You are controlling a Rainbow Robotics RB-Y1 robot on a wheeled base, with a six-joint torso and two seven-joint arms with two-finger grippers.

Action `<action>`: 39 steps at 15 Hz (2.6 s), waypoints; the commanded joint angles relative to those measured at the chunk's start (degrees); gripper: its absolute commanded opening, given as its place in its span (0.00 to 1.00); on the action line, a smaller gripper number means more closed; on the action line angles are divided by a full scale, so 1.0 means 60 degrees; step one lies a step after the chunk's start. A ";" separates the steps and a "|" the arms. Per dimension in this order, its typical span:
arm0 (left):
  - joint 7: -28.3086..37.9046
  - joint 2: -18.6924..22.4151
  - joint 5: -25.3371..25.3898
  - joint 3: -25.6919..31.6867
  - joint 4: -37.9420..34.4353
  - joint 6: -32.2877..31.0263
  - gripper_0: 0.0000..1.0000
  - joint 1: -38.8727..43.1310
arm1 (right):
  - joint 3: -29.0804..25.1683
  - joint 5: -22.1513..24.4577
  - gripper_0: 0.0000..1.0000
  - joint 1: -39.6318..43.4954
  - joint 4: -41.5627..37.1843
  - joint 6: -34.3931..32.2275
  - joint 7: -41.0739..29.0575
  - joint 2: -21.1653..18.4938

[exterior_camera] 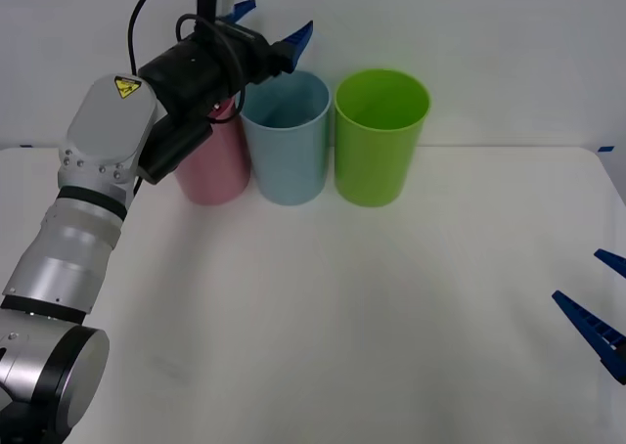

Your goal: Grasp the object on the table and drop it into the matching bin: aluminum can to the light blue bin, PET bottle to the pink bin.

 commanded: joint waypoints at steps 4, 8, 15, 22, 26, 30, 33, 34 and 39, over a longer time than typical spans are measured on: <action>-0.0041 0.0031 0.0365 0.0000 -0.0001 -0.0164 1.00 0.0077 | 0.0000 0.0000 1.00 0.0000 0.0000 0.0000 0.0000 0.0000; -0.0188 0.0177 0.0907 -0.0015 -0.0192 -0.0252 1.00 0.0385 | 0.0000 0.0000 1.00 0.0000 0.0000 0.0000 0.0000 0.0000; -0.0408 0.0748 0.2094 0.0000 -0.1437 -0.0369 1.00 0.1777 | 0.0000 0.0000 1.00 0.0000 0.0000 0.0000 0.0000 0.0000; -0.1213 0.1334 0.3295 0.1069 -0.1993 -0.1878 1.00 0.3315 | 0.0000 0.0000 1.00 0.0000 0.0000 0.0000 0.0000 0.0000; -0.1506 0.1334 0.3442 0.2109 -0.2286 -0.3065 1.00 0.4267 | 0.0000 0.0000 1.00 0.0000 0.0000 0.0000 0.0000 0.0000; -0.2224 0.1334 0.3779 0.2915 -0.2667 -0.4061 1.00 0.5380 | 0.0000 0.0000 1.00 0.0000 0.0000 0.0000 0.0000 0.0000; -0.3220 0.1320 0.3837 0.3442 -0.2667 -0.4866 1.00 0.6039 | 0.0000 0.0000 1.00 0.0000 0.0000 0.0000 0.0000 0.0000; -0.3513 0.1334 0.3837 0.3618 -0.2667 -0.5189 1.00 0.6244 | 0.0000 0.0000 1.00 0.0000 0.0000 0.0000 0.0000 0.0000; -0.4158 0.1481 0.3764 0.4570 -0.2667 -0.7269 1.00 0.7109 | 0.0000 0.0000 1.00 0.0000 0.0000 0.0000 0.0000 0.0000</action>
